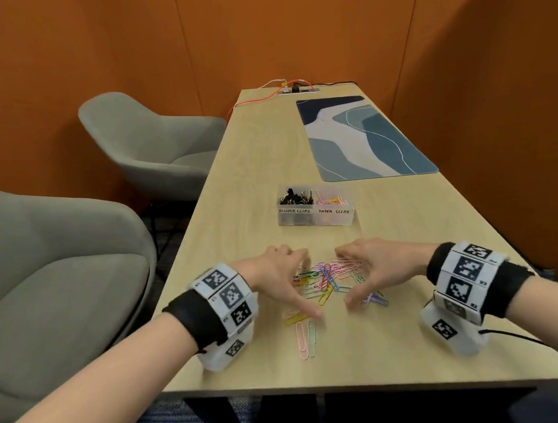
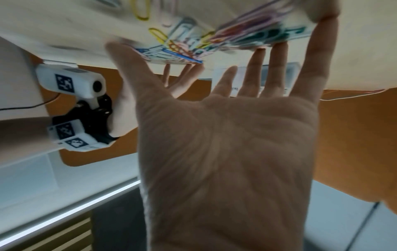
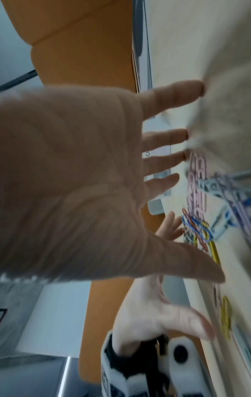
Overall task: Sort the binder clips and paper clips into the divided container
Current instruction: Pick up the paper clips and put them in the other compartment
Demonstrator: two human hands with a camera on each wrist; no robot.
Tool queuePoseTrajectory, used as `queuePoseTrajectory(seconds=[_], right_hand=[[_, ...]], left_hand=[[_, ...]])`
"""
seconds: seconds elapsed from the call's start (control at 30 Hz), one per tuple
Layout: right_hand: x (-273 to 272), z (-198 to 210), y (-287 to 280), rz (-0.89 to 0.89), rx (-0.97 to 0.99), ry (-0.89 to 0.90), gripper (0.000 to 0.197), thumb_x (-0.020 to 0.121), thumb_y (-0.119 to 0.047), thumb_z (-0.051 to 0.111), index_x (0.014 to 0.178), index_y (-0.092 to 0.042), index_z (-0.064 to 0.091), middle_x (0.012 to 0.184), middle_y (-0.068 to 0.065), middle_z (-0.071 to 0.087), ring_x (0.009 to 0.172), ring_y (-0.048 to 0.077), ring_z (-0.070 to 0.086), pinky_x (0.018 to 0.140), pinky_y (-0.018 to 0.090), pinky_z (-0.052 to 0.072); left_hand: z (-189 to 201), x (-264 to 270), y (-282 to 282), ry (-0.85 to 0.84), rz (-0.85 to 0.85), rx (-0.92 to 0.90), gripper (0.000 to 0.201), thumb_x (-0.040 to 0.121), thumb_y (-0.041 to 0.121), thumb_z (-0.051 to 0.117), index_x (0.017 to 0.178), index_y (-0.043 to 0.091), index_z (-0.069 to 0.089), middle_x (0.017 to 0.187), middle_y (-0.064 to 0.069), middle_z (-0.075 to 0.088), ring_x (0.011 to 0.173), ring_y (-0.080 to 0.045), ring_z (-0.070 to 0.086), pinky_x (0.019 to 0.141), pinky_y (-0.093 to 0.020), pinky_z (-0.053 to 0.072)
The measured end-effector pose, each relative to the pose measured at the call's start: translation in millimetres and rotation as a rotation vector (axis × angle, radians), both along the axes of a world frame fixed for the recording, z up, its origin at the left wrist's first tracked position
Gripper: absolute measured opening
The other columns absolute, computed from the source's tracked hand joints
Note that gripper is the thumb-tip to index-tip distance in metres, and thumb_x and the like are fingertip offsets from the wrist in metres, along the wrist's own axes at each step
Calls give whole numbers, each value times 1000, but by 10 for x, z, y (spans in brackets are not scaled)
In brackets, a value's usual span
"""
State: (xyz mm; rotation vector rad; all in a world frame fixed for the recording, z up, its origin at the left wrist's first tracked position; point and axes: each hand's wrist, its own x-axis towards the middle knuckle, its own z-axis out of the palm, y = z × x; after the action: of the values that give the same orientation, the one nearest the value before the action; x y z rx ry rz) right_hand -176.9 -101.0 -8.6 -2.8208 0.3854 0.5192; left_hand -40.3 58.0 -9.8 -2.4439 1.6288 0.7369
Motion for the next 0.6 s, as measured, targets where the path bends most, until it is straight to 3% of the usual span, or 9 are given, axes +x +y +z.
queuePoseTrajectory(seconds=[0.13, 0.27, 0.37, 0.5, 0.6], right_hand=[[78, -94, 141, 1, -39, -26, 99, 65, -58, 73, 145, -21, 27, 137, 5, 38, 125, 25, 34, 108, 39, 34], [192, -119, 163, -25, -46, -124, 69, 74, -43, 72, 134, -18, 49, 122, 11, 47, 115, 28, 46, 99, 35, 40], [240, -88, 161, -4, -89, -189, 44, 81, -33, 67, 121, -18, 61, 108, 9, 55, 105, 26, 53, 86, 32, 41], [312, -89, 167, 37, -159, -224, 20, 87, -19, 55, 104, -12, 63, 101, 11, 59, 99, 29, 56, 81, 36, 44], [376, -129, 144, 51, -203, -195, 15, 87, -9, 47, 96, -6, 58, 102, 16, 58, 96, 33, 57, 81, 41, 48]], left_hand=[[-46, -47, -152, -70, -10, -10, 100, 59, 59, 78, 142, 27, 32, 130, -6, 38, 122, -24, 35, 103, -46, 41], [-36, 15, -246, -63, 0, -167, 67, 67, 42, 80, 127, 23, 56, 115, -6, 55, 109, -24, 53, 89, -31, 45], [-35, 60, -291, -84, 0, -250, 45, 73, 32, 77, 114, 19, 66, 108, -4, 68, 104, -22, 60, 79, -25, 42], [-22, 79, -339, -155, -36, -291, 29, 80, 18, 68, 108, 15, 66, 106, -9, 69, 102, -27, 62, 81, -30, 46], [-39, 106, -367, -180, -67, -285, 24, 83, 14, 62, 106, 11, 65, 108, -11, 68, 103, -29, 61, 82, -31, 46]])
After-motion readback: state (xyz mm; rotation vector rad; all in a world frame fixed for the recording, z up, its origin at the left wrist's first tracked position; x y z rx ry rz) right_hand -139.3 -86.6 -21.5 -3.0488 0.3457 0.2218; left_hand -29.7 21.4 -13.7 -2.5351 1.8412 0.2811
